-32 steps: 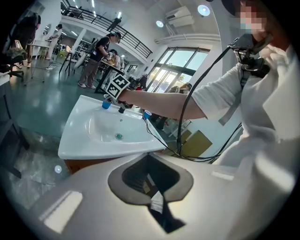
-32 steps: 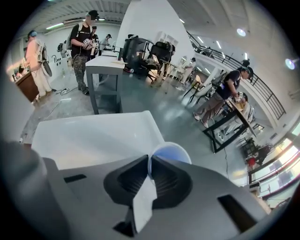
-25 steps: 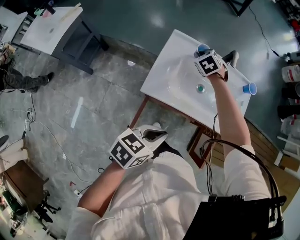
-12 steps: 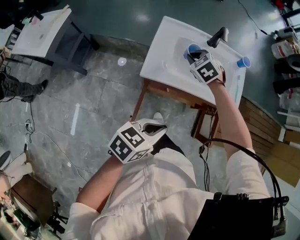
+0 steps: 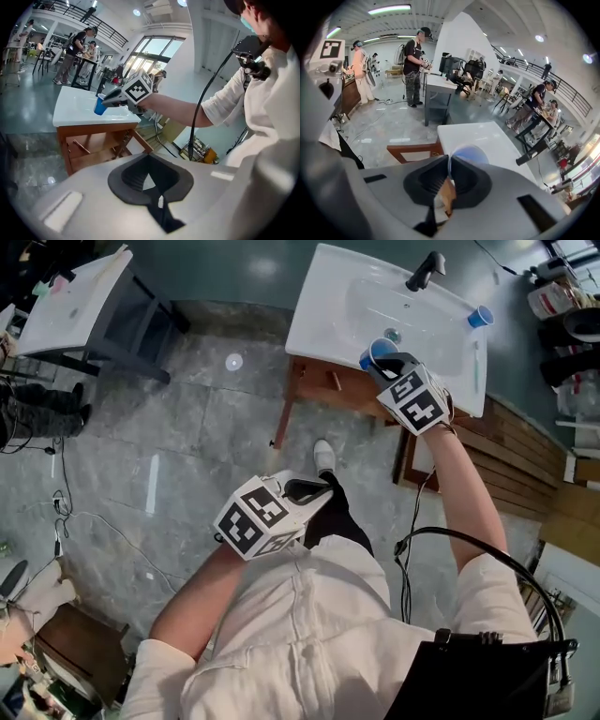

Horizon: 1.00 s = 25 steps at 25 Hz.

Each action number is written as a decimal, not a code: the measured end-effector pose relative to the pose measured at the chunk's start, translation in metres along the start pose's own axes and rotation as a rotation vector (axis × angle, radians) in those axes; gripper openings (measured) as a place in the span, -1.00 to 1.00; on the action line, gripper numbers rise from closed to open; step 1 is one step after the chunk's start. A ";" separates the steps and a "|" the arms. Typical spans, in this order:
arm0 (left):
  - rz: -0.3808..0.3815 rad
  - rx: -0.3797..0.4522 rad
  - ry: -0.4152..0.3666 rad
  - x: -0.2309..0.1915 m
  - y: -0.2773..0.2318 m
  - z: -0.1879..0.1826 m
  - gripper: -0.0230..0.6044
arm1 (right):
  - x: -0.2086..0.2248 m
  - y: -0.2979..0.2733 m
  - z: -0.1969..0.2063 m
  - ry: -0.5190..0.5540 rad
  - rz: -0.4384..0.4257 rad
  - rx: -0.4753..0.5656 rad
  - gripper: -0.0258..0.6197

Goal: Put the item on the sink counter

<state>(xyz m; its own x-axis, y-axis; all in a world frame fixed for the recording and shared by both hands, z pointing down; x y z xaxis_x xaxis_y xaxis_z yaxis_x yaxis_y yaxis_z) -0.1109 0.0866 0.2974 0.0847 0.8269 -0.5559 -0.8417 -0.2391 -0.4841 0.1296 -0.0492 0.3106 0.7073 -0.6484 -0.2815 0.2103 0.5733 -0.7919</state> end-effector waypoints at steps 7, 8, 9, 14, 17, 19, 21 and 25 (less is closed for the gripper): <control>0.052 -0.048 -0.004 0.019 -0.013 0.032 -0.91 | -0.073 0.006 0.040 -0.011 -0.041 0.002 -0.87; 0.055 -0.053 -0.001 0.019 -0.017 0.034 -0.91 | -0.081 0.002 0.048 -0.013 -0.050 0.000 -0.87; 0.056 -0.057 0.001 0.019 -0.021 0.036 -0.91 | -0.088 -0.003 0.057 -0.019 -0.057 -0.002 -0.87; 0.054 -0.090 0.013 0.010 -0.041 0.043 -0.91 | -0.107 -0.043 0.107 -0.053 -0.054 -0.023 -0.87; 0.039 -0.095 0.017 -0.002 -0.052 0.043 -0.91 | -0.108 -0.075 0.137 -0.069 -0.028 -0.045 -0.87; 0.038 -0.105 0.028 -0.011 -0.061 0.043 -0.91 | -0.105 -0.097 0.157 -0.078 -0.012 -0.060 -0.87; 0.041 -0.112 0.037 -0.018 -0.072 0.042 -0.91 | -0.100 -0.120 0.175 -0.081 0.001 -0.076 -0.86; 0.051 -0.125 0.048 -0.033 -0.095 0.042 -0.91 | -0.088 -0.168 0.205 -0.067 0.010 -0.106 -0.87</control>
<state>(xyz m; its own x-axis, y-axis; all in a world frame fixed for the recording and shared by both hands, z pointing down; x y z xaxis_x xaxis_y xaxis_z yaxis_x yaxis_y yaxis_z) -0.0565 0.1038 0.3901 0.0711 0.7875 -0.6121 -0.7729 -0.3444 -0.5329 0.1705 0.0140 0.5796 0.7535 -0.6059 -0.2552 0.1332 0.5209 -0.8432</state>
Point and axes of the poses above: the fingertips, and each gripper's own axes: y backward along the fingers, x to its right, z out of its underside, the point moved 10 cm from there along y, backward along the fingers, and after that the axes turned 2 degrees about z, right-handed, at the moved point
